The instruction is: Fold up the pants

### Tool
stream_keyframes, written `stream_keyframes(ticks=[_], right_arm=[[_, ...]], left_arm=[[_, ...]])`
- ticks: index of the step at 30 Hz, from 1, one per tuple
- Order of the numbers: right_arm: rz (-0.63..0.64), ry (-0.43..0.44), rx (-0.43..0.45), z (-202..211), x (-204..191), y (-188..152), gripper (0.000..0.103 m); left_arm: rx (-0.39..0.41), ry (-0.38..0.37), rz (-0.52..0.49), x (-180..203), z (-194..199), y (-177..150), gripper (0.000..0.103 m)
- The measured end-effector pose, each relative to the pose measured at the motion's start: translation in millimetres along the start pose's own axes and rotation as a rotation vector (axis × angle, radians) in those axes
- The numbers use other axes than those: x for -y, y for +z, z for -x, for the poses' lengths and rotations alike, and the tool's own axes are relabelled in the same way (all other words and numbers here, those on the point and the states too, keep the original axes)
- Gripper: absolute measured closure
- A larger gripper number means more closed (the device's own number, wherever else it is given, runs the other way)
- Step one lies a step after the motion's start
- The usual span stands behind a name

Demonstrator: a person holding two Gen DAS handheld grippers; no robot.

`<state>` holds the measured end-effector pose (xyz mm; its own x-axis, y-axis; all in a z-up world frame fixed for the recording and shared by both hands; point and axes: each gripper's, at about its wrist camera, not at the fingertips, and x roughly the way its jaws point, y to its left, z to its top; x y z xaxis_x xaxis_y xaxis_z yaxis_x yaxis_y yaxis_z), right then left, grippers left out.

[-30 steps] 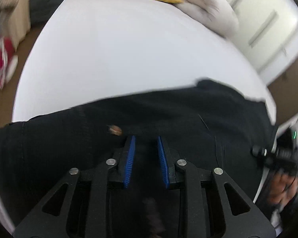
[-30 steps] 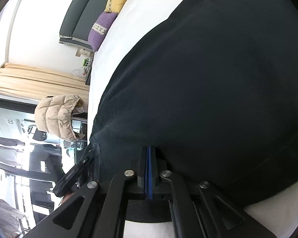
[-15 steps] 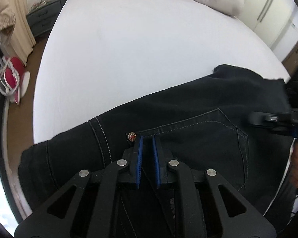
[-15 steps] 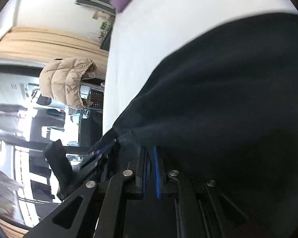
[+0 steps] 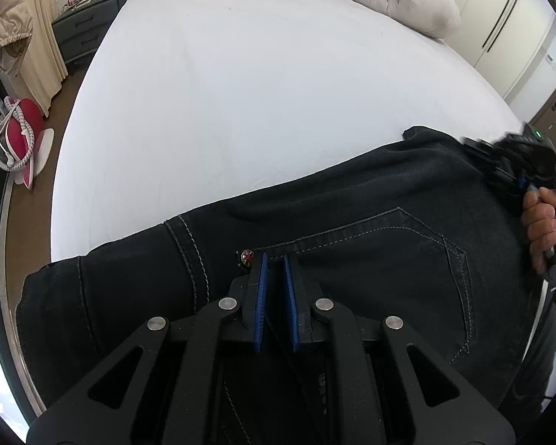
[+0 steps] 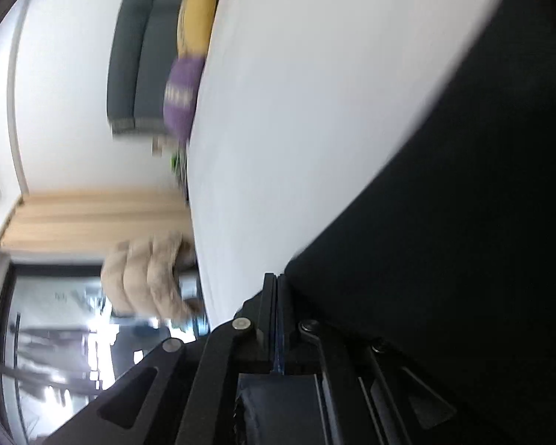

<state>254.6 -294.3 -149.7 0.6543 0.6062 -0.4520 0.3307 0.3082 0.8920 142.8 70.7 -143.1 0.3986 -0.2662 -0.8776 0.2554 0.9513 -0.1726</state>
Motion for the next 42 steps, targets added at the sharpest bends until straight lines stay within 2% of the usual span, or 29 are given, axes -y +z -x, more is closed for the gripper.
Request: stream_keyframes(ticks=[8,11,13,15,16,17,19,20,21,22,23,25,26,28,29,32,34,35,38,40,41,42], right_arm=[[-0.088,-0.057,0.340,175.1,72.1,47.2,0.103],[-0.086,-0.089,0.420,214.9,88.5,52.4,0.103],[-0.104,-0.093,0.481,242.0,101.5,50.3,0.103],[-0.132,-0.059,0.544,269.1,118.2,41.9,0.103],[-0.141,-0.020,0.549,277.1,126.6,39.7,0.103],[-0.120,-0.019,0.565,289.7,131.9,37.6,0.103],[-0.111,-0.085,0.646,317.3,136.4,32.0,0.103],[-0.172,-0.160,0.711,339.0,146.5,26.1,0.103],[-0.207,-0.140,0.740,351.4,153.6,20.4,0.103],[-0.233,-0.130,0.756,362.2,156.8,13.4,0.093],[-0.202,-0.155,0.761,369.9,146.8,3.1,0.091],[-0.084,-0.194,0.714,364.9,119.9,-10.3,0.080],[-0.023,-0.180,0.668,356.1,103.2,-21.3,0.075],[0.031,-0.132,0.607,339.4,85.6,-38.6,0.049],[0.048,-0.088,0.572,328.4,78.7,-49.0,0.045],[0.108,-0.045,0.457,281.4,52.5,-66.0,0.044],[0.114,-0.076,0.391,254.6,41.1,-69.1,0.044],[0.112,-0.112,0.381,244.9,38.4,-73.7,0.044],[0.107,-0.090,0.385,243.3,39.1,-85.2,0.044],[0.097,-0.091,0.376,247.3,46.8,-83.7,0.044],[0.066,-0.096,0.377,240.8,52.6,-59.4,0.044],[0.039,-0.096,0.373,244.1,65.6,-56.3,0.054]], left_arm=[[0.021,0.005,-0.005,0.5,4.2,-8.3,0.091],[0.023,0.008,-0.007,0.0,3.4,-9.1,0.091],[0.024,0.010,-0.008,0.1,3.8,-9.5,0.091],[0.028,0.011,-0.008,0.0,4.5,-10.4,0.091],[0.029,0.012,-0.009,0.4,5.1,-10.7,0.091],[0.029,0.013,-0.011,0.4,5.4,-10.6,0.091],[0.031,0.017,-0.014,0.9,6.5,-10.8,0.091],[0.032,0.019,-0.014,1.3,7.3,-11.0,0.091],[0.033,0.021,-0.012,1.6,8.2,-11.1,0.091],[0.039,0.025,-0.009,2.6,10.3,-11.4,0.091],[0.043,0.028,-0.006,3.3,11.9,-11.7,0.091],[0.041,0.053,0.006,8.1,17.8,-11.5,0.091],[0.041,0.074,0.007,12.6,21.1,-10.8,0.091],[0.068,0.097,-0.010,31.3,36.4,-8.0,0.091],[0.090,0.085,-0.017,40.3,43.6,-6.9,0.091],[0.130,0.031,-0.066,81.9,56.8,-3.3,0.091],[0.118,-0.005,-0.106,107.9,51.8,-3.6,0.091],[0.093,-0.024,-0.123,120.8,43.9,-5.3,0.091],[0.011,-0.056,-0.160,148.7,14.6,-19.7,0.091],[-0.015,-0.036,-0.183,157.4,-2.9,-32.8,0.091],[0.007,-0.031,-0.186,158.3,-2.2,-36.0,0.091],[0.014,-0.031,-0.184,158.0,-1.7,-37.4,0.091]])
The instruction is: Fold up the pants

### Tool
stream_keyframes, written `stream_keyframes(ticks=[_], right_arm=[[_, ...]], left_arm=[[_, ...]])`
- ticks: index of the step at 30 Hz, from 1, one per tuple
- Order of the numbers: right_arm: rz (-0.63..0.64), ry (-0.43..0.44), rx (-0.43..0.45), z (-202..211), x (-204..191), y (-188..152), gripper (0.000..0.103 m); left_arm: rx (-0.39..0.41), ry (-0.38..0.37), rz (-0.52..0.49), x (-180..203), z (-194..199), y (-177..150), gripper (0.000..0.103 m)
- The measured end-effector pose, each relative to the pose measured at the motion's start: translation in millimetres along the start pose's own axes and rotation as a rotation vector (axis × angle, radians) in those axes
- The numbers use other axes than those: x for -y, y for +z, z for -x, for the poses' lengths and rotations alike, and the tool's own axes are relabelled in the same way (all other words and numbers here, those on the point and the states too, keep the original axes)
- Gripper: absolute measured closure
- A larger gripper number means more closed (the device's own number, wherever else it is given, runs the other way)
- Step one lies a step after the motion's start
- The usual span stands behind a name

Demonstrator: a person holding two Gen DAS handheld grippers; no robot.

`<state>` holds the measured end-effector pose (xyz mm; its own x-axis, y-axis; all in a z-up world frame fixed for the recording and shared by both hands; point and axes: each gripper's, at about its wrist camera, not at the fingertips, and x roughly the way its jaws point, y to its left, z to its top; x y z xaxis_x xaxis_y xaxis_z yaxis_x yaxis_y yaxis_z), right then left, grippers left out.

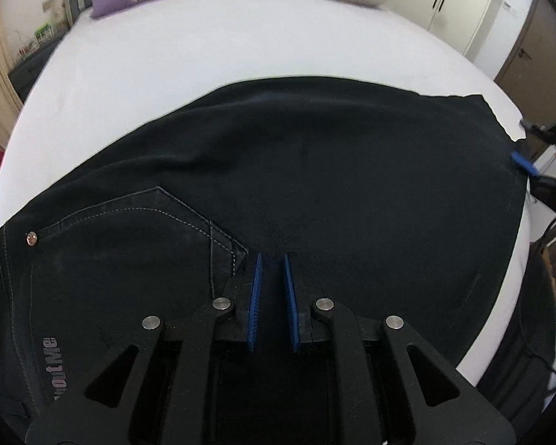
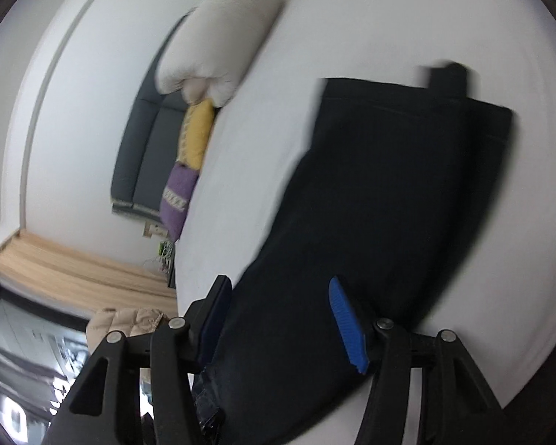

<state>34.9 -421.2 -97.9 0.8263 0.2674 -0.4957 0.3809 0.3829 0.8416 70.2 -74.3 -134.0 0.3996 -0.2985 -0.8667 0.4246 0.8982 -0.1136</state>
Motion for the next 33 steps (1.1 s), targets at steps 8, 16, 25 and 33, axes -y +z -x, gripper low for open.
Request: stream_keyframes(ticks=[8,16,25,33], right_arm=[[-0.198,-0.034,0.178,56.5,80.7,33.6,0.096],[-0.154,-0.106,0.229,79.7,71.6,31.4,0.062],[-0.210,-0.042,0.228,84.5,71.8,33.6,0.047],[-0.282,0.005,0.215,58.6,78.3,53.3,0.047]], left_arm=[[-0.001,-0.057,0.070,-12.5,0.6,-3.4,0.091],[0.003,-0.057,0.074,-16.9,1.6,-6.4,0.091],[0.006,-0.064,0.080,-16.5,0.7,-7.6,0.091],[0.003,-0.077,0.094,-24.2,2.4,-10.8,0.091]])
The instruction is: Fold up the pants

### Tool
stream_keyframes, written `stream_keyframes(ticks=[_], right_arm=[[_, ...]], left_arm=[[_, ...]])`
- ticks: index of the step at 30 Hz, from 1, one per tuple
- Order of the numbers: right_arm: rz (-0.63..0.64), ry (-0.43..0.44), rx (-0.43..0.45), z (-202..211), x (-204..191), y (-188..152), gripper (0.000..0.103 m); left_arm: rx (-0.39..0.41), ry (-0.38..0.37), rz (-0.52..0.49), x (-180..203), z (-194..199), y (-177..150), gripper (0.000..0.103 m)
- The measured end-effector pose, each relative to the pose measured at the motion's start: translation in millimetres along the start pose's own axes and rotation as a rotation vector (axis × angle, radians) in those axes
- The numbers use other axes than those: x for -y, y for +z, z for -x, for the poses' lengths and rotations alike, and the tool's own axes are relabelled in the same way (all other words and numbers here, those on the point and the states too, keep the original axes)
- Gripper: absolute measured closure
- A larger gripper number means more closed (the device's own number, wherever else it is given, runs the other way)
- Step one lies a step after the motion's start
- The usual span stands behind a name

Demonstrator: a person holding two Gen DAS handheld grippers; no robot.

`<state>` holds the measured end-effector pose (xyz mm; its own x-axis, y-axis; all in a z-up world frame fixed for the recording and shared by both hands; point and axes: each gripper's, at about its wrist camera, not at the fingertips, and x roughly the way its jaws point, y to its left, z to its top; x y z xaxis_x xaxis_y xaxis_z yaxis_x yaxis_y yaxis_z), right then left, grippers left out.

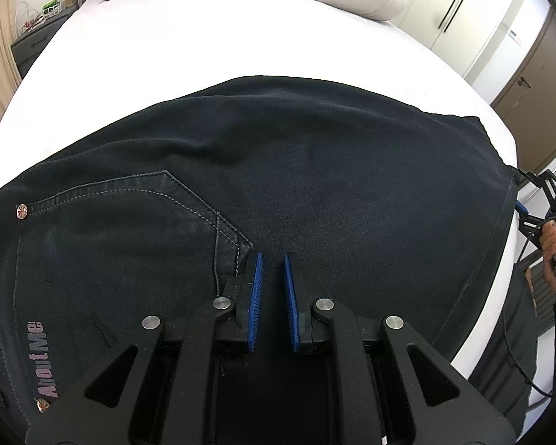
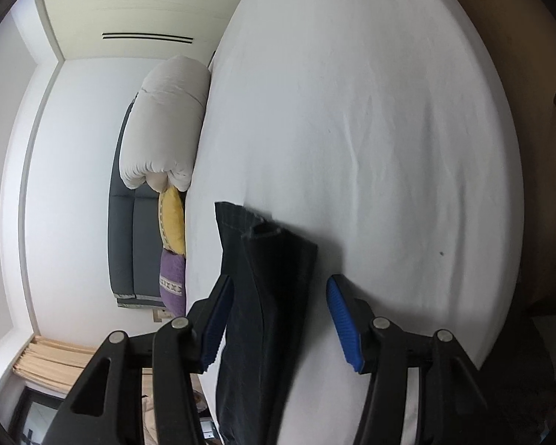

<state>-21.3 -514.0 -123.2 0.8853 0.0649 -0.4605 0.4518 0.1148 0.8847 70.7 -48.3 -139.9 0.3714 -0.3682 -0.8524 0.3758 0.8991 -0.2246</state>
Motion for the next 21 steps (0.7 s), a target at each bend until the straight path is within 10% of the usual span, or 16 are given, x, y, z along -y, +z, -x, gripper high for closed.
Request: stream_keyframes(ticks=[7,12,21], right_arm=[[0.008,0.006,-0.007,-16.4,-11.3,7.2,0.049],[0.016,-0.023,-0.038,-28.8,-8.4,10.8,0.093],[0.134,-0.073,-0.004,-22.4,-27.9,2.9,0.094]], left_arm=[[-0.006,-0.028,0.025,-7.8,-1.0,0.5,0.091],[-0.005,-0.031,0.025,-10.6,0.0,0.4,0.091],[0.002,-0.053,0.043,-19.9,2.9,-1.8,0.092]])
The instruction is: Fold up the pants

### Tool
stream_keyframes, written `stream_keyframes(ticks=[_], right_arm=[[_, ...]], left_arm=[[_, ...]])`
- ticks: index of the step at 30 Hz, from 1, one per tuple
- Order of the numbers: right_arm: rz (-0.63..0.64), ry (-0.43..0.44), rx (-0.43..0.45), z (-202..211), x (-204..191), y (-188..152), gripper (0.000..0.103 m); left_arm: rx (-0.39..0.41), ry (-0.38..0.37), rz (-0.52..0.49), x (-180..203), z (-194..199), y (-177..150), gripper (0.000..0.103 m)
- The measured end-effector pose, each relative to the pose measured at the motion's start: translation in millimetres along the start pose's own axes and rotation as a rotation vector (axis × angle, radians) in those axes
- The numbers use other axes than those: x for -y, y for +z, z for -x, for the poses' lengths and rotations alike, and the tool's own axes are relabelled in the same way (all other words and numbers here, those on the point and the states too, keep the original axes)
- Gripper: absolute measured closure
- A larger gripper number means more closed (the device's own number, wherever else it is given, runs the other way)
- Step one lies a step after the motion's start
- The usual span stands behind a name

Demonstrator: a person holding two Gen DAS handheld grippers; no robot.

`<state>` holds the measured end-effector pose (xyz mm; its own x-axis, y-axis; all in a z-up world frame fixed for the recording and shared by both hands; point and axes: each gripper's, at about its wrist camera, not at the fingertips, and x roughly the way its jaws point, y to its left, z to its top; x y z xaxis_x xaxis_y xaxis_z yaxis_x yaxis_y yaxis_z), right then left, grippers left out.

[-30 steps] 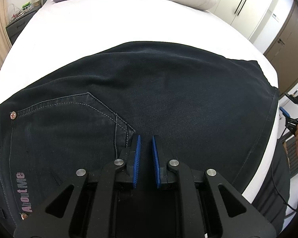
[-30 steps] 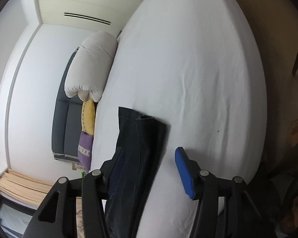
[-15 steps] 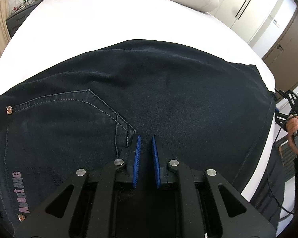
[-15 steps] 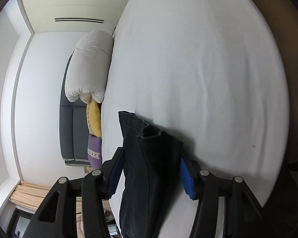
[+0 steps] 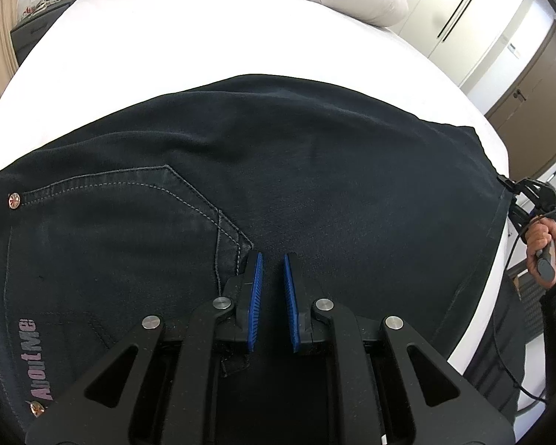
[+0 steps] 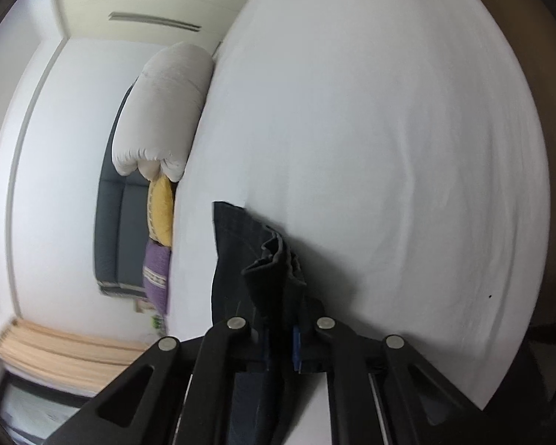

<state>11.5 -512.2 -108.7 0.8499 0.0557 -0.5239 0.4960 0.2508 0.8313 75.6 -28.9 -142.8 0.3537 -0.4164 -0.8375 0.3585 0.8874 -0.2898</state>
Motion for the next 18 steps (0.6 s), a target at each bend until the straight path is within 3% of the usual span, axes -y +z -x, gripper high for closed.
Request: stream_keyframes(ticks=[4,7,9,11,14,17,18], right_arm=[[0.200,-0.030,-0.002,8.0,-51.7,-22.0,0.095],[0.474,-0.059,-0.047,5.8,-110.5,-73.8,0.095],[0.730,-0.082,-0.102,-3.1,-149.6,-136.7,0.096],[0.981,-0.110,-0.170,-18.7,-172.0,-209.1,0.096],[1.209,-0.171,-0.253,-49.0,-170.1,-285.6,0.096],[1.342,-0.232,-0.257,-59.7,-157.7,-322.9,0.096],[1.377,-0.244,-0.248,-59.1,-155.3,-329.2,0.096]], left_arm=[[0.006,-0.017,0.016,-14.0,5.3,-3.4,0.092],[0.008,-0.027,0.036,-19.5,9.4,-3.8,0.092],[0.006,-0.045,0.082,-24.1,15.3,-2.3,0.092],[0.005,-0.126,0.146,-30.2,22.1,-1.2,0.092],[-0.007,-0.227,0.226,-35.6,26.3,-2.7,0.089],[-0.008,-0.331,0.293,-40.0,29.7,-4.2,0.069],[-0.005,-0.353,0.308,-41.2,30.5,-3.3,0.045]])
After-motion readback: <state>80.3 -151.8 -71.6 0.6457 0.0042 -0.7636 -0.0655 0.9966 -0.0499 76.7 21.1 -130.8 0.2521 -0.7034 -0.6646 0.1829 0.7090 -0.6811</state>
